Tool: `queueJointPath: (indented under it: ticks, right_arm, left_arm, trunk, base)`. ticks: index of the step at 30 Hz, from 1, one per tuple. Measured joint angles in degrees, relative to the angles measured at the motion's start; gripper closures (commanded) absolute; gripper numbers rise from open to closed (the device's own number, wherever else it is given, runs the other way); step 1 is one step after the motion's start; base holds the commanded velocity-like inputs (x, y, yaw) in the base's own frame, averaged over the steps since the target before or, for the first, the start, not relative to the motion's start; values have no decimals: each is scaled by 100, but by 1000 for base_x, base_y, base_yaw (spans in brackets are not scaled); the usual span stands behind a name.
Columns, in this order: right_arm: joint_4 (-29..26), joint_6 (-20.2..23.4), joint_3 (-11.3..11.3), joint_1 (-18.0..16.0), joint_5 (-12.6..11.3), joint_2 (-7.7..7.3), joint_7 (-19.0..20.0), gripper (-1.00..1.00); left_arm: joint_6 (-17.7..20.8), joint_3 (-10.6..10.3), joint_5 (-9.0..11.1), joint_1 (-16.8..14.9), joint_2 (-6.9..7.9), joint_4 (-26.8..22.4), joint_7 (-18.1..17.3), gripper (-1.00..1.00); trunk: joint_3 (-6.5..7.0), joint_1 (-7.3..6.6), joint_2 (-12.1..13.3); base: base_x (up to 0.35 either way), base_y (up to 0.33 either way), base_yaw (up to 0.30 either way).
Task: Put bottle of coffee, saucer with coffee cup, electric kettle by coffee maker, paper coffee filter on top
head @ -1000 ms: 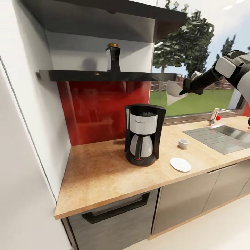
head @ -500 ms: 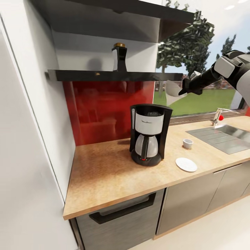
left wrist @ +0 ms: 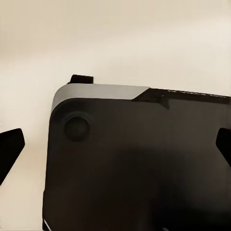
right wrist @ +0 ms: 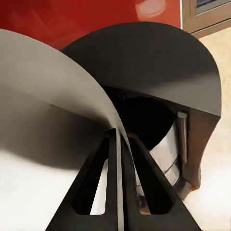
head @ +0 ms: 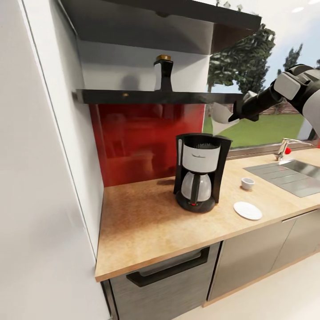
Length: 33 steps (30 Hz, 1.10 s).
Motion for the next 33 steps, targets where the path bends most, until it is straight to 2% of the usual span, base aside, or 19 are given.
queueJointPath:
  ticks: [33]
  right_arm:
    - [9, -4, -8, 7, 0, 35, -2, 100]
  left_arm:
    - [0, 0, 0, 0, 26, 0, 1, -100]
  trunk:
    - [0, 0, 0]
  base:
    - [0, 62, 0]
